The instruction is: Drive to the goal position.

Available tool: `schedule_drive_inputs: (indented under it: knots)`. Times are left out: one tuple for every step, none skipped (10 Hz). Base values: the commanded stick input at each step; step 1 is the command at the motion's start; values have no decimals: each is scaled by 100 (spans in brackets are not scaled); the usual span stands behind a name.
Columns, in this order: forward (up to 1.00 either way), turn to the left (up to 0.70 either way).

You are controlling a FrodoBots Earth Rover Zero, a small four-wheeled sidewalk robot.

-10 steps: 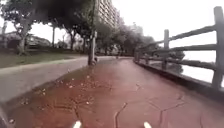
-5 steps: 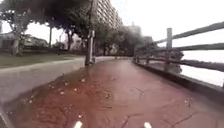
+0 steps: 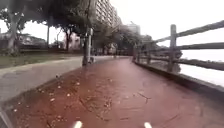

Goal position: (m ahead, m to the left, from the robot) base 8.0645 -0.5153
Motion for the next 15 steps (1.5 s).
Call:
schedule_drive_inputs:
  knots:
    - [50, 0]
    - [50, 0]
    - [50, 0]
    - [50, 0]
    - [50, 0]
    - [50, 0]
    - [50, 0]
    - [50, 0]
    - [50, 0]
    - [50, 0]
    - [50, 0]
    - [50, 0]
    - [50, 0]
    - [50, 0]
    - [50, 0]
